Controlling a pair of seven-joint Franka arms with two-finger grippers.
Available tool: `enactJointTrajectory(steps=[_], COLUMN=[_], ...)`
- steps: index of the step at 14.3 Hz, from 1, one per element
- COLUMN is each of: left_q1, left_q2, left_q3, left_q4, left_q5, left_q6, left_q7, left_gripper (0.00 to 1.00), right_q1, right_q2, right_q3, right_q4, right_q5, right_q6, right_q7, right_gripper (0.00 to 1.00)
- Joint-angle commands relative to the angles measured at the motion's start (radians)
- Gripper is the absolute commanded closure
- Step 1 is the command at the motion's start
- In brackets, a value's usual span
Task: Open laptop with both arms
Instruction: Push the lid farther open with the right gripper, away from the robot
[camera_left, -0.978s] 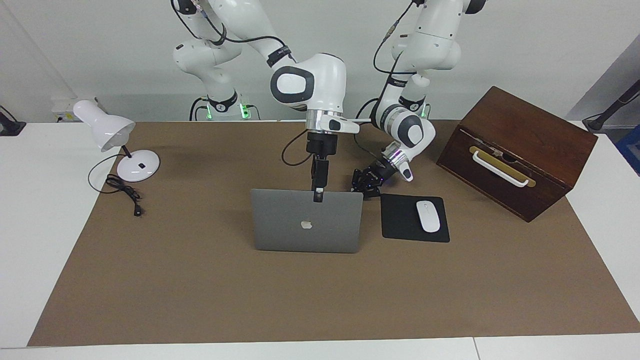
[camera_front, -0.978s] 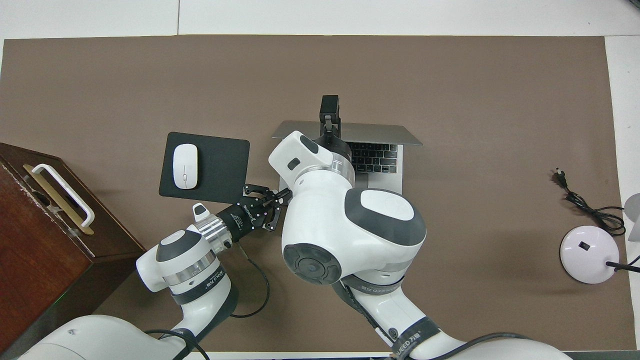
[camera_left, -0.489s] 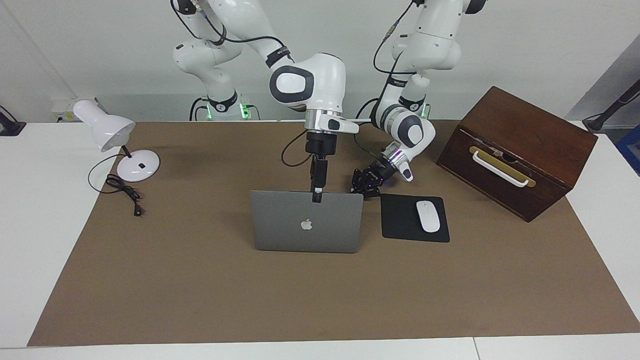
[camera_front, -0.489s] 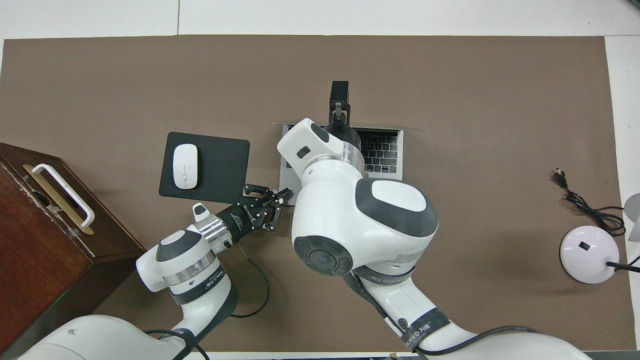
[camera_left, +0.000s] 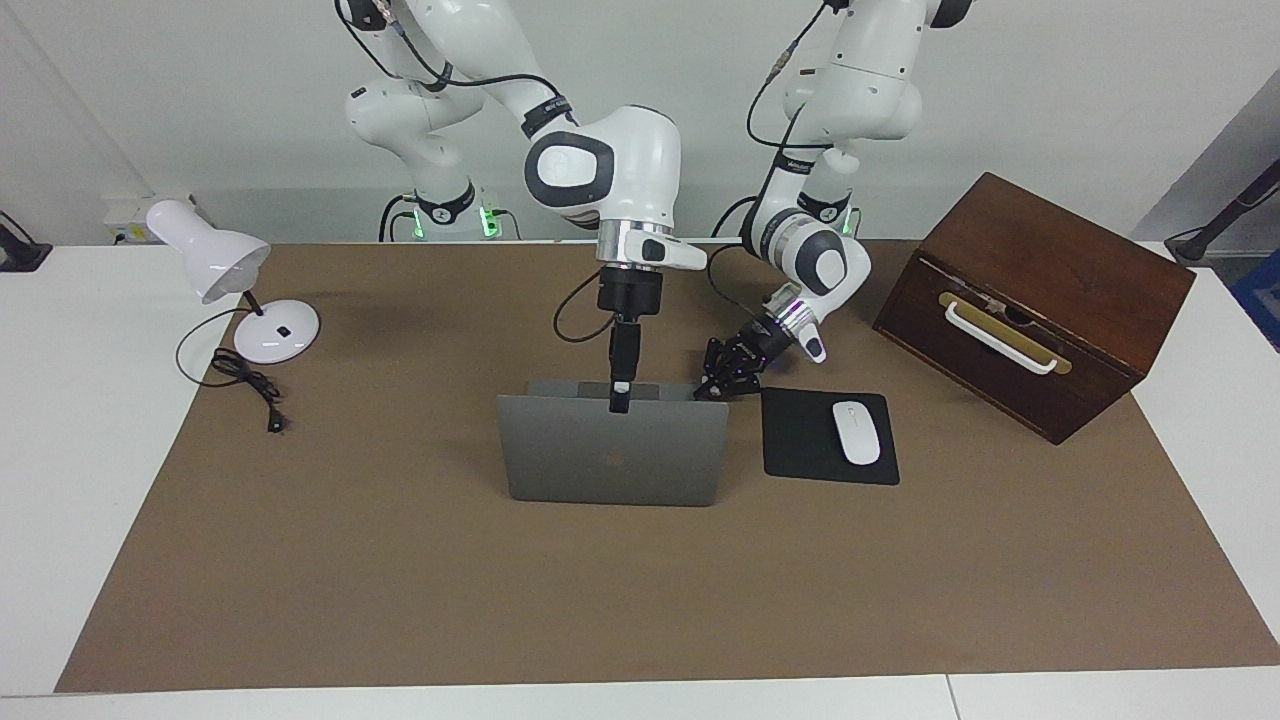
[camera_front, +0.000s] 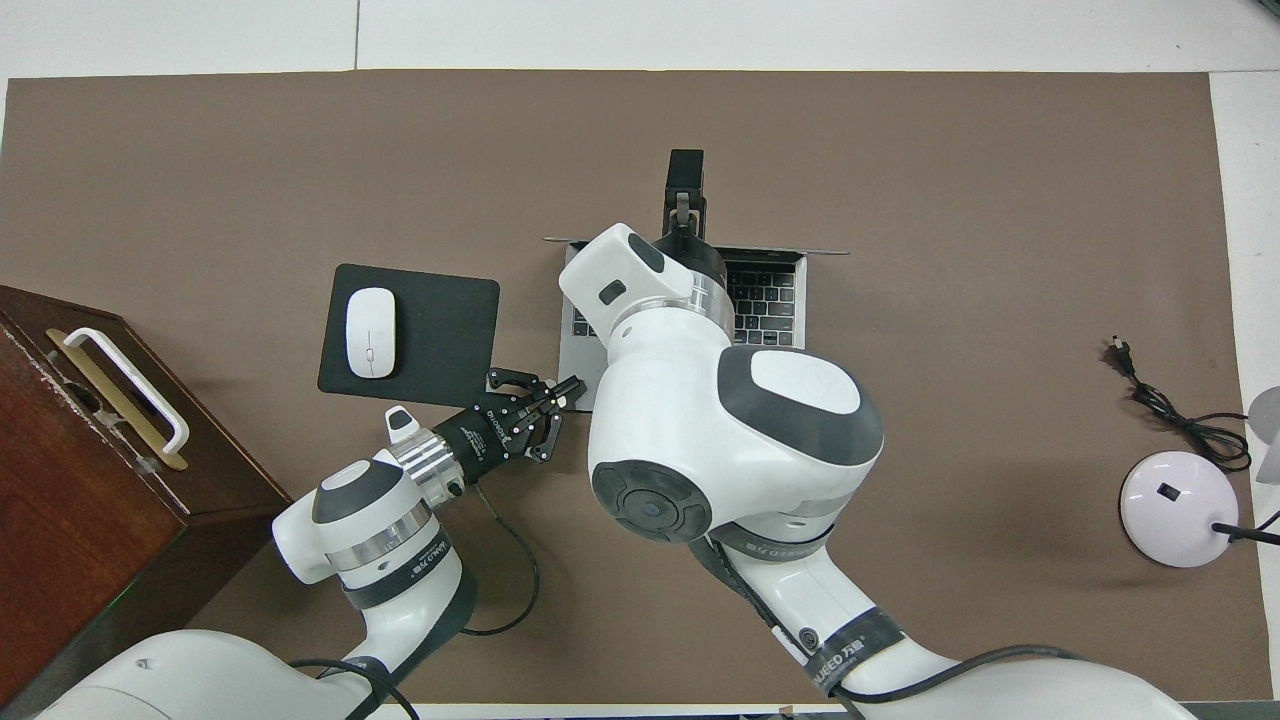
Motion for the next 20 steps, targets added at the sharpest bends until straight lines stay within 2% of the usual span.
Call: enactJointTrajectory(steps=[1, 5, 11, 20], left_q1=[0.006, 0.007, 0.009, 0.010], left_q2=[0.097, 0.097, 0.097, 0.100], left_q3=[0.006, 0.006, 0.006, 0.006], left_q4=[0.032, 0.032, 0.032, 0.031], left_q5=[-0.027, -0.027, -0.025, -0.025], left_q6=[0.046, 0.044, 0.046, 0.057], left_q7=[0.054, 0.054, 0.053, 0.053], left_gripper=[1.00, 1.00, 1.00, 1.00], right_q1=[-0.014, -0.015, 0.014, 0.011], right_q2=[0.021, 0.023, -0.006, -0.095], right_q3=[0.009, 0.010, 0.030, 0.035], right_q4=[0.031, 0.031, 0.038, 0.061], right_q5=[-0.050, -0.050, -0.025, 0.223], right_q6=[0.013, 0.013, -0.114, -0.217], right_q7=[0.026, 0.026, 0.005, -0.103], right_gripper=[0.00, 0.00, 0.00, 0.00])
